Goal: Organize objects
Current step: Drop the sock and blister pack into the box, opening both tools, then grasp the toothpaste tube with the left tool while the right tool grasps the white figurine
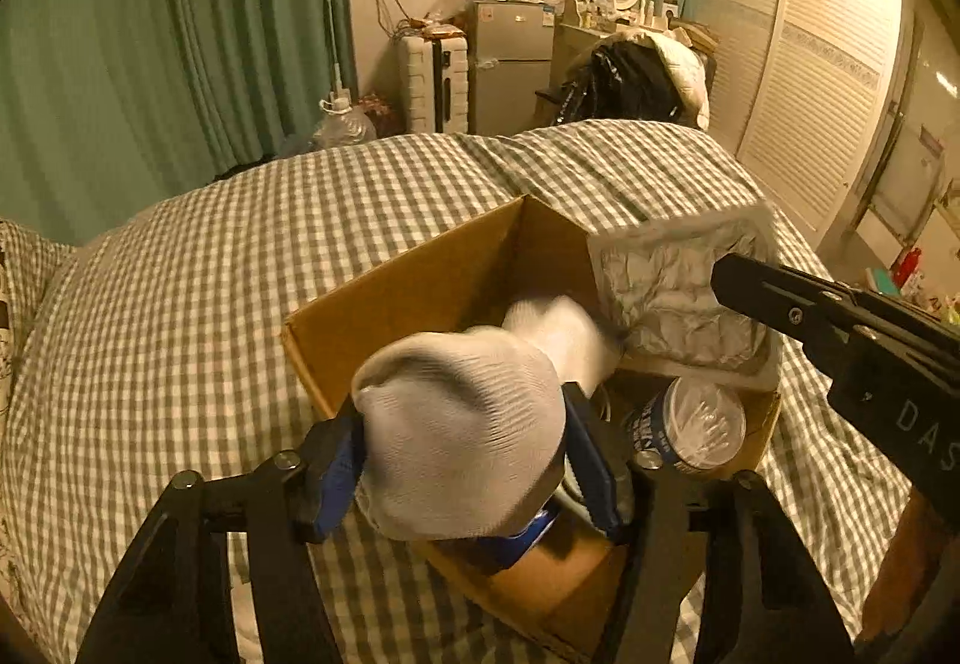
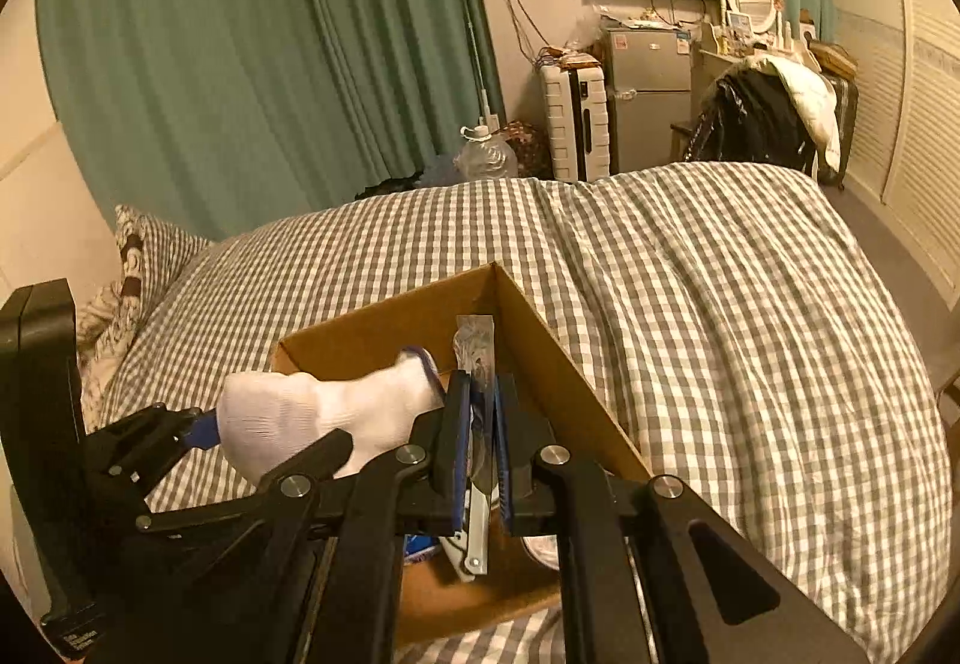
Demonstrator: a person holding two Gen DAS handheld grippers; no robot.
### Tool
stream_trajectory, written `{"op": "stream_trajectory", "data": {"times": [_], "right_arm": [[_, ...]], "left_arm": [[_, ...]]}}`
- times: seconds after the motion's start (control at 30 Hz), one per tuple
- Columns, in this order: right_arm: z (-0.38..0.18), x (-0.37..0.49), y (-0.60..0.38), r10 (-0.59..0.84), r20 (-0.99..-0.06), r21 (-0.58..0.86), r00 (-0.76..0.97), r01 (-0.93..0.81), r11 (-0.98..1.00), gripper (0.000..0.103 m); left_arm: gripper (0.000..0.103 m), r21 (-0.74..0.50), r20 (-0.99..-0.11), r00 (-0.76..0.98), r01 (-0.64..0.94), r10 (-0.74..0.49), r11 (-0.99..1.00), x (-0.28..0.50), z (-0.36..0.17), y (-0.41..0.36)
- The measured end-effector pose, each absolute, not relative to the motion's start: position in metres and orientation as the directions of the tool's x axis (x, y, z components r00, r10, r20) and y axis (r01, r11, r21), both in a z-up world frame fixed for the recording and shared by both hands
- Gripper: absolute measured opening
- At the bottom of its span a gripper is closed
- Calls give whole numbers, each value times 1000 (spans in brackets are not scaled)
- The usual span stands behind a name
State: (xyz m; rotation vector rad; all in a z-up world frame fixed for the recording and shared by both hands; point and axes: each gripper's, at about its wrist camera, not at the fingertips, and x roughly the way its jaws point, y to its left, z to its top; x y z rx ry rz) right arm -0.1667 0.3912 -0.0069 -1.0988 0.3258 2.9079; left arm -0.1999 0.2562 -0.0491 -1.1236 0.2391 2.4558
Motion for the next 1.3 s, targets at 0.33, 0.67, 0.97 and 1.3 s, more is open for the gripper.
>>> {"op": "stream_trajectory", "data": {"times": [0.33,0.67,0.97,1.3], "right_arm": [[34,-139,389,-3,-619,166,-786,-127,-978,54],[102,-79,314,-44,-542,96,-839,-10,-995,74],[105,-50,242,-120,-534,62,-837,103,-993,86],[44,-77,181,-175,-608,33,-774,195,-980,87]], "left_arm": [[88,0,-720,-635,-402,279,-916,-178,-4,225],[100,55,-622,-759,-288,193,-956,-119,64,141],[100,37,-600,-796,-123,76,-992,-82,69,54],[100,-30,-646,-763,29,-3,-999,-83,5,-28]]}}
